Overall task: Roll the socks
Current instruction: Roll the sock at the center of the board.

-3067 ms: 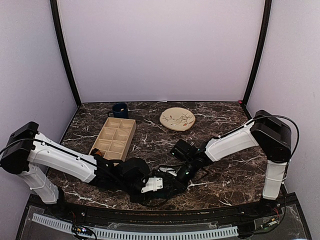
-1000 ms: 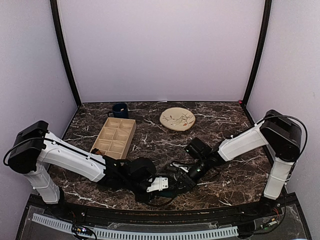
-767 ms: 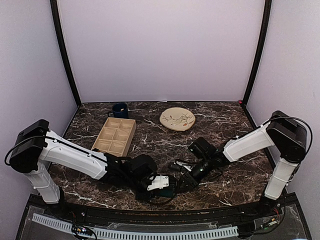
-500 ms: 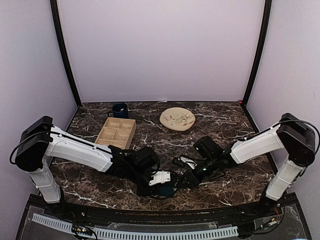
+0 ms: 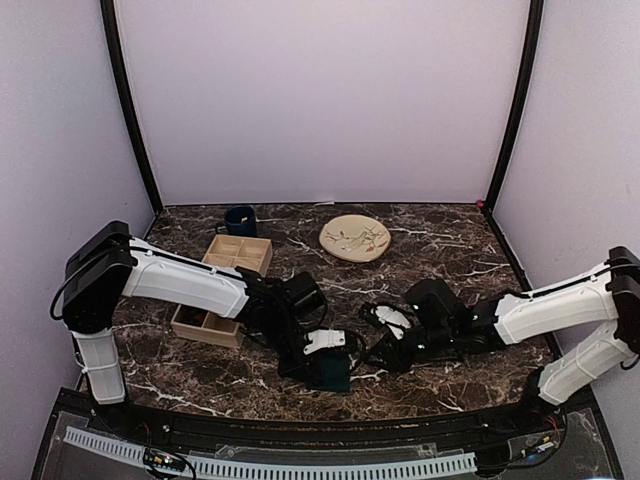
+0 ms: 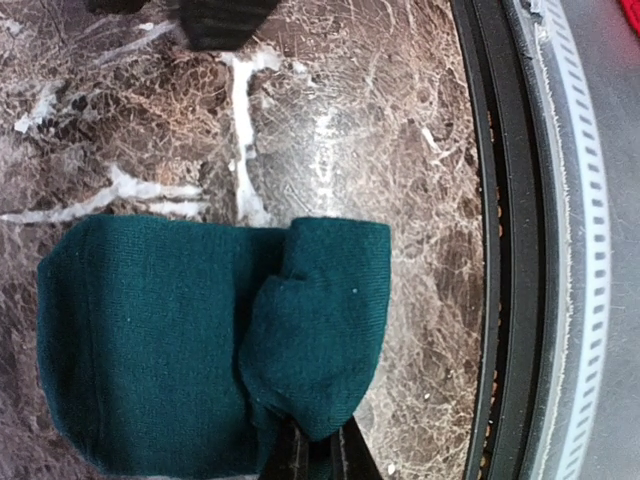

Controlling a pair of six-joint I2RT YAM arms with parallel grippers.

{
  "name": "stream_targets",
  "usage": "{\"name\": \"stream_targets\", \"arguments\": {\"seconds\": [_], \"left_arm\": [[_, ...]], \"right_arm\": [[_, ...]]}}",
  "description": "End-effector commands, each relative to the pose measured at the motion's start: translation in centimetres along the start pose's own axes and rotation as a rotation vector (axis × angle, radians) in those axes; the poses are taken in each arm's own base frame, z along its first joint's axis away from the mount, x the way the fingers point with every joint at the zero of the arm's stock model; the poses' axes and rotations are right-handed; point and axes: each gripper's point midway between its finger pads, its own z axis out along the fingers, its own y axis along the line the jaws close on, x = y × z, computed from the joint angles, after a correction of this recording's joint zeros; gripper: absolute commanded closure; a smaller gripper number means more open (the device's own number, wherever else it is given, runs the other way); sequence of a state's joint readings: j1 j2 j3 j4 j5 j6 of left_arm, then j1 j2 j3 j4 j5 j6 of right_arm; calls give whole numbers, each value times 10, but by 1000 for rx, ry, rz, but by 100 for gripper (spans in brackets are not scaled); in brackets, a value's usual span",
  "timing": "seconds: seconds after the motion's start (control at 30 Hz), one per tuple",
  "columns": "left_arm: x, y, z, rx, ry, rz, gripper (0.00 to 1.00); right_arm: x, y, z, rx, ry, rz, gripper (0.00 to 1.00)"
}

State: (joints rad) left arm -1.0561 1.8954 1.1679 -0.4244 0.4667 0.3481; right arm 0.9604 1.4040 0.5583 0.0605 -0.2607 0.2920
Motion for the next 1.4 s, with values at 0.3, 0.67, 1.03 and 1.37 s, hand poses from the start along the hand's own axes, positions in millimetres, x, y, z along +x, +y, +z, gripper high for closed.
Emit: {"name": "stream_targets", "arguments": {"seconds": [0.3, 0.67, 1.03, 1.37], "left_arm": [[30, -12, 7, 212, 107, -162, 100], [32, -7, 8, 293, 108, -237, 100], [31, -5, 7, 348, 101, -275, 100], [30, -5, 6, 372, 93, -278, 100]], "right_arm": [[-7, 29, -9, 205, -117, -300, 69], [0, 74, 11, 208, -41, -558, 67], [11, 89, 35, 199, 62, -702, 60], [17, 78, 48, 247, 118, -794, 58]]}}
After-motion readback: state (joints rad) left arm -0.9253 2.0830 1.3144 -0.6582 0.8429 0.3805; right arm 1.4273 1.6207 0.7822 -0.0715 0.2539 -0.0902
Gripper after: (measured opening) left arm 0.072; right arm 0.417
